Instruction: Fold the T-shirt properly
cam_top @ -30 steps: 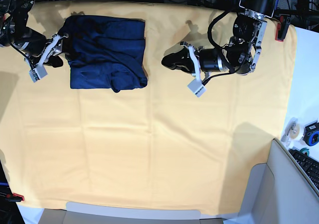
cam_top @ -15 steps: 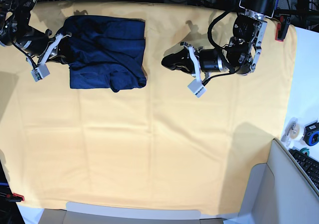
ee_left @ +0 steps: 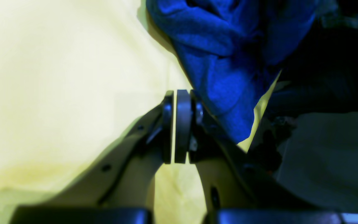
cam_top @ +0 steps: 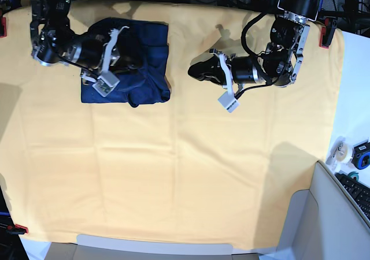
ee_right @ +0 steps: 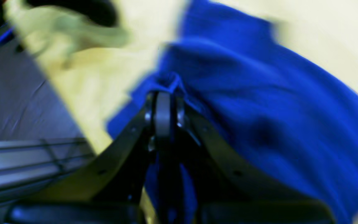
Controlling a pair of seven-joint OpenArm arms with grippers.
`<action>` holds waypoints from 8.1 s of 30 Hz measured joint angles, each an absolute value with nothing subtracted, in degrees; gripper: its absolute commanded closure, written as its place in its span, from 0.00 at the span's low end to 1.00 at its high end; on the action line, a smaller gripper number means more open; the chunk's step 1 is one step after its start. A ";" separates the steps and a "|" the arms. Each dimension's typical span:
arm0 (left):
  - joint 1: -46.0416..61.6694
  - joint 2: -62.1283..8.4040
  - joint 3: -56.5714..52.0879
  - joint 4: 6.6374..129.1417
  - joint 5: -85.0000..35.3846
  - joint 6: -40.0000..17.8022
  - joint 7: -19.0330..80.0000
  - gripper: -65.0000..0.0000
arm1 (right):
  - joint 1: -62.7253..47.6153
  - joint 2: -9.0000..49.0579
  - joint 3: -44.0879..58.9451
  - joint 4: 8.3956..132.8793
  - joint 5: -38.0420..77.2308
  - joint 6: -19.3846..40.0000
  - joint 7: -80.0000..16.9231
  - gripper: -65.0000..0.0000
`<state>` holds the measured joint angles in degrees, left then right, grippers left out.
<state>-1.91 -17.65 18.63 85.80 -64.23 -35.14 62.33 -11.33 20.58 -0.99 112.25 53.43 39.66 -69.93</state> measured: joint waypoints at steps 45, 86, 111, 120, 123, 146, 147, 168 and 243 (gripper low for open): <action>-1.93 -17.72 18.59 85.80 -64.51 -35.11 61.91 0.97 | -2.50 20.12 -27.66 108.27 42.09 39.66 -69.67 0.62; -2.04 -18.06 18.57 85.76 -64.49 -35.09 59.77 0.97 | -6.07 13.65 1.43 104.09 41.93 10.35 -69.43 1.00; -1.45 -18.46 18.57 85.76 -64.51 -35.09 59.77 0.97 | -5.80 4.89 1.96 104.86 30.02 -1.52 -68.86 1.00; -1.45 -18.44 18.57 85.76 -64.49 -35.09 59.79 0.97 | -2.79 4.91 -12.51 104.86 29.67 -1.34 -68.99 1.00; -1.45 -18.46 18.57 85.76 -64.49 -35.09 59.79 0.97 | -1.63 5.43 -16.78 104.86 29.30 -1.32 -69.01 1.00; 10.50 -18.00 -2.85 97.65 -64.69 -34.89 60.10 0.69 | 4.47 13.67 16.10 102.06 35.42 21.47 -73.71 0.67; 11.60 -17.98 -2.52 98.10 -65.08 -35.05 60.53 0.68 | 4.32 14.41 17.43 100.07 36.05 23.35 -75.09 0.64; 8.29 -15.66 16.67 94.24 -64.27 -34.35 72.01 0.40 | 7.16 22.50 17.43 74.89 52.47 36.47 -76.34 0.55; -23.70 -6.87 26.83 64.60 -50.24 -27.86 73.76 1.00 | -14.92 7.75 20.12 100.31 51.35 35.81 -76.16 0.98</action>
<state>-23.70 -6.87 26.83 64.60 -50.24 -27.86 73.76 -14.92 7.75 20.12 100.31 51.35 35.81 -76.16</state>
